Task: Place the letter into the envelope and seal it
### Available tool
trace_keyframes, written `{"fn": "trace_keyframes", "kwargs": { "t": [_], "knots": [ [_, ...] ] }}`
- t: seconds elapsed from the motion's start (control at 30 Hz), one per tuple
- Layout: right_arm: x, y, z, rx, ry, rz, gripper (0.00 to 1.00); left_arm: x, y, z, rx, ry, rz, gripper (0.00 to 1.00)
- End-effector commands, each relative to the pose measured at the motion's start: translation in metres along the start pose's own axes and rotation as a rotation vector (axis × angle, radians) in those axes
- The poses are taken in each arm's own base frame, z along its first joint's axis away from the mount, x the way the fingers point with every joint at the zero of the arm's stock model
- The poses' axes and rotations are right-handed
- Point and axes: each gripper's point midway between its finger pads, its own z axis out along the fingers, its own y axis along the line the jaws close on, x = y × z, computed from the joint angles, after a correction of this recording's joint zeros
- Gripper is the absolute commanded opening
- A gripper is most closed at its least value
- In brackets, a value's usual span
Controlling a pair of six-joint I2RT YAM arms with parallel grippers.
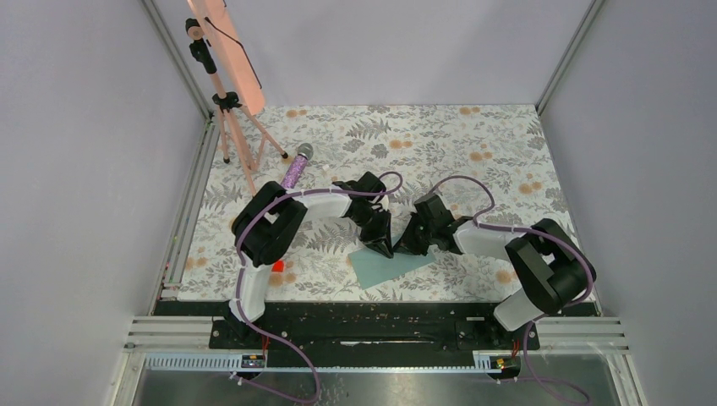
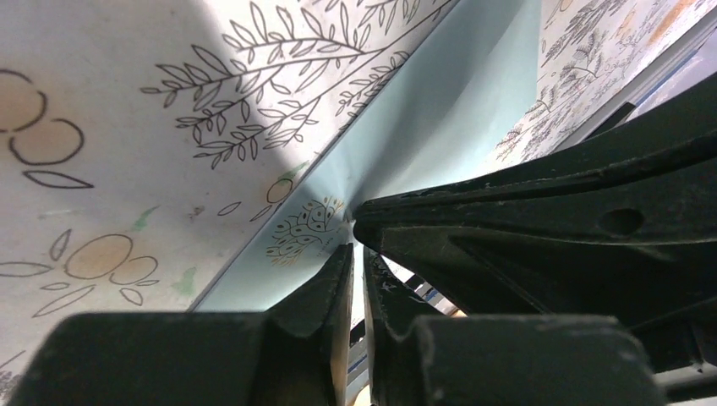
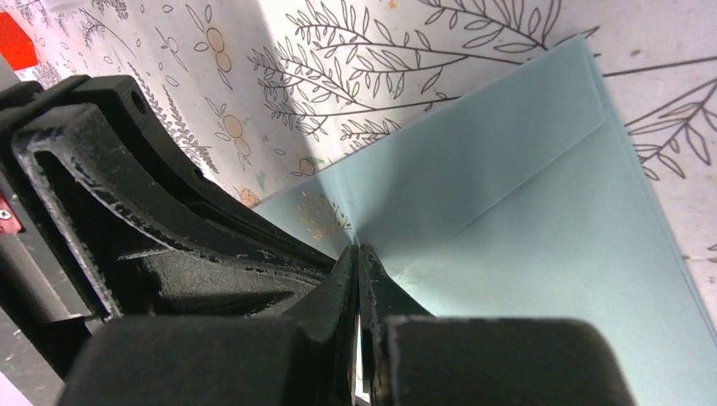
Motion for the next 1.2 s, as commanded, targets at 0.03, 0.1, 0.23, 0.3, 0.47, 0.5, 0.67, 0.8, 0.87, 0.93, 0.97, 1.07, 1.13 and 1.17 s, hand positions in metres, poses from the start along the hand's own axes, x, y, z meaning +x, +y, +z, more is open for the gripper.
{"fn": "trace_keyframes", "kwargs": {
  "t": [0.03,0.1,0.23,0.3,0.47,0.5,0.67,0.8,0.87,0.93,0.97,1.07,1.13,1.17],
  "knots": [
    [0.005,-0.019,0.005,0.11,0.044,0.003,0.0,-0.004,-0.006,-0.02,0.049,-0.048,0.036,0.11],
    [0.004,-0.026,0.004,0.145,0.042,-0.008,0.0,0.001,0.0,-0.026,0.056,-0.049,0.024,0.11],
    [0.004,-0.032,0.003,0.164,0.045,-0.017,0.0,0.009,0.021,-0.026,0.045,-0.032,-0.014,0.11],
    [0.004,-0.033,0.003,0.167,0.048,-0.019,0.0,0.014,0.029,-0.024,0.037,-0.023,-0.022,0.11],
    [0.005,-0.025,0.002,0.135,0.063,-0.056,0.0,0.017,0.038,-0.018,0.024,-0.018,-0.039,0.11],
    [0.005,-0.022,0.001,0.119,0.068,-0.069,0.0,0.016,0.038,-0.016,0.026,-0.016,-0.044,0.11],
    [0.013,0.0,0.0,0.082,0.124,-0.192,0.0,0.014,0.039,-0.011,0.038,-0.01,-0.063,0.11],
    [0.028,0.014,0.007,0.061,0.186,-0.259,0.0,0.014,0.039,-0.012,0.036,-0.015,-0.061,0.11],
    [0.032,0.016,0.009,0.062,0.207,-0.269,0.0,0.015,0.041,-0.011,0.033,-0.013,-0.064,0.1],
    [0.032,0.012,0.009,0.075,0.202,-0.27,0.0,0.015,0.041,-0.01,0.031,-0.012,-0.068,0.1],
    [0.031,0.008,0.009,0.09,0.195,-0.271,0.0,0.015,0.042,-0.01,0.031,-0.011,-0.069,0.1],
    [0.027,-0.007,0.004,0.132,0.184,-0.274,0.0,0.016,0.042,-0.01,0.032,-0.012,-0.073,0.1],
    [0.022,-0.02,-0.001,0.154,0.172,-0.26,0.0,0.016,0.044,-0.01,0.031,-0.013,-0.079,0.1],
    [0.02,-0.027,-0.002,0.166,0.165,-0.252,0.0,0.016,0.045,-0.01,0.031,-0.013,-0.083,0.1]
  ]
}}
